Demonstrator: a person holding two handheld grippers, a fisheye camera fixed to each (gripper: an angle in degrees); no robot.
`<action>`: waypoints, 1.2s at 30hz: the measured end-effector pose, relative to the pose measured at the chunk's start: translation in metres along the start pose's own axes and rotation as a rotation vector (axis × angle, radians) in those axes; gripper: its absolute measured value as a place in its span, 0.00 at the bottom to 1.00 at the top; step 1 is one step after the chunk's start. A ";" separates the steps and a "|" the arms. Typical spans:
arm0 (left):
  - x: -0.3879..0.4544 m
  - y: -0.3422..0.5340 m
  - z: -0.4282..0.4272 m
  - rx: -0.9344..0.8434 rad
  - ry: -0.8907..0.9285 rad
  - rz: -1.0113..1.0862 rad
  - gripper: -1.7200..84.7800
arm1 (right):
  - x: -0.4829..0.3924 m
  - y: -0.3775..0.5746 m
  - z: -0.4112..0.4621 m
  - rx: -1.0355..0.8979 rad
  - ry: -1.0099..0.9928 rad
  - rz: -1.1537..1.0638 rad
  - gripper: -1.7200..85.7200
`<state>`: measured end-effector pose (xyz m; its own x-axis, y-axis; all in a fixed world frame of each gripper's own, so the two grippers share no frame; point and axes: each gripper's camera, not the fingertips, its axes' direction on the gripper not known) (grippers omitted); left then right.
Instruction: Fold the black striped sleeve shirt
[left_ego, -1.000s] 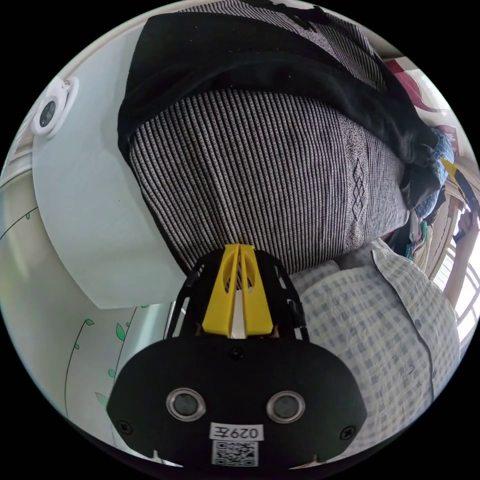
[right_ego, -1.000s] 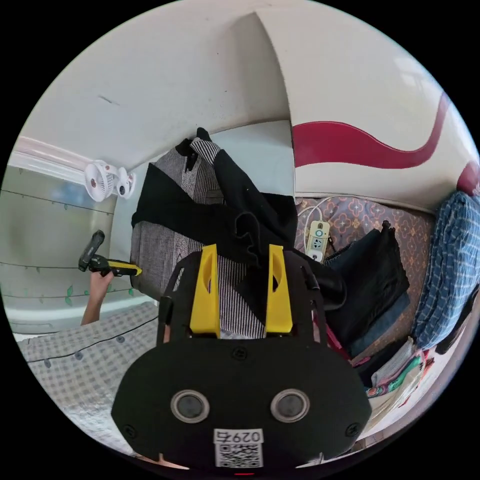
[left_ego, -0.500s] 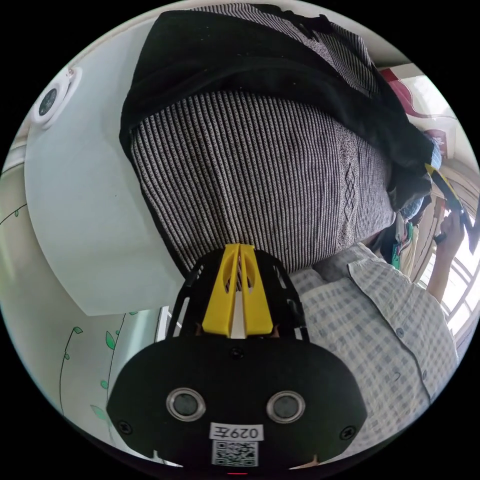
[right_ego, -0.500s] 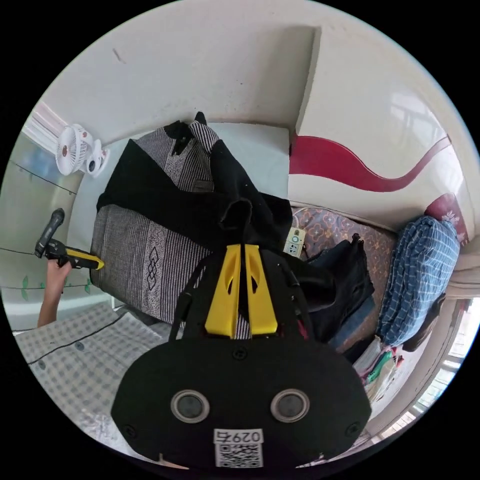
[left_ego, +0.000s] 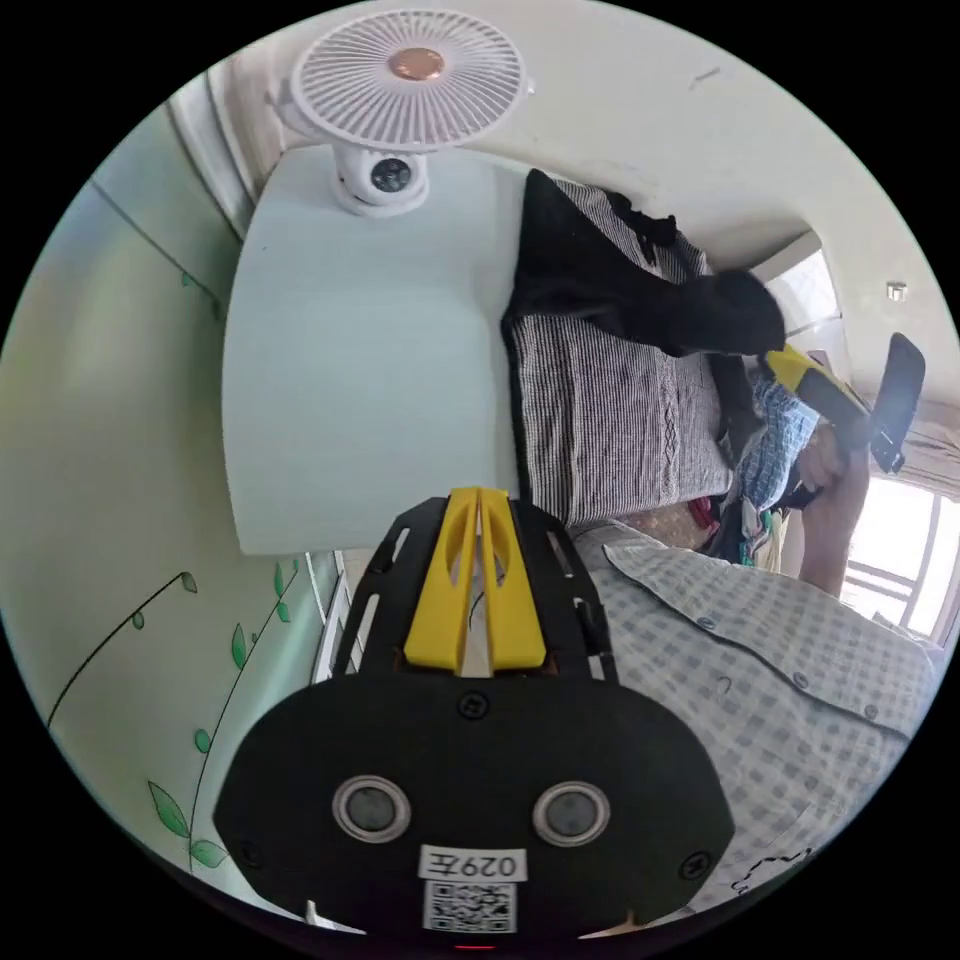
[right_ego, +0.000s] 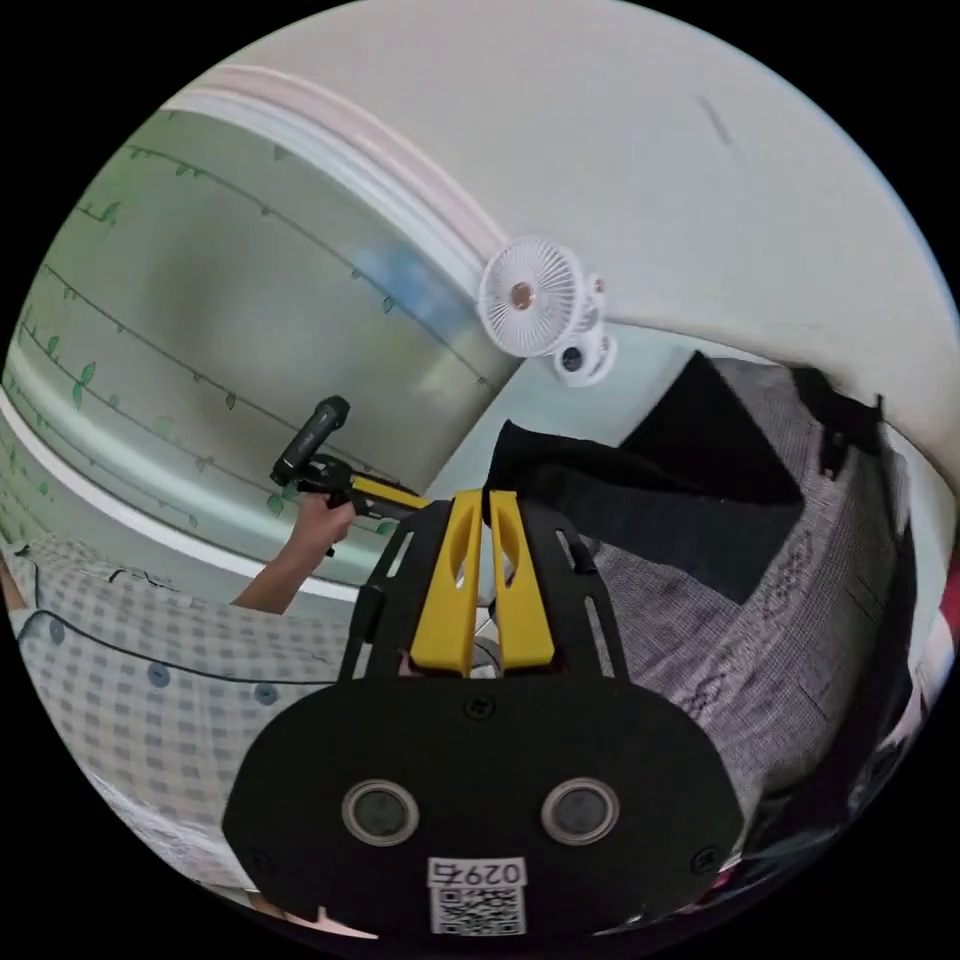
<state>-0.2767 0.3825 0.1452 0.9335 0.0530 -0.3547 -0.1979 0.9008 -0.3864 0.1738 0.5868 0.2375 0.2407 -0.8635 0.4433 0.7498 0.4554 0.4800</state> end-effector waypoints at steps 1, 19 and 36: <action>-0.005 0.007 -0.008 0.013 -0.010 -0.013 0.01 | -0.007 -0.013 0.022 -0.038 -0.037 -0.038 0.02; 0.002 0.021 -0.004 0.062 -0.046 -0.048 0.01 | 0.197 -0.059 0.047 -0.005 0.027 0.292 0.03; 0.204 -0.186 0.216 -0.212 -0.373 0.197 0.01 | 0.450 -0.107 -0.092 -0.249 0.864 0.656 0.06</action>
<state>0.0145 0.3191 0.3283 0.9078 0.4007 -0.1235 -0.4029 0.7520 -0.5217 0.2587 0.1296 0.3157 0.9116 -0.3757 -0.1671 0.3989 0.9066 0.1379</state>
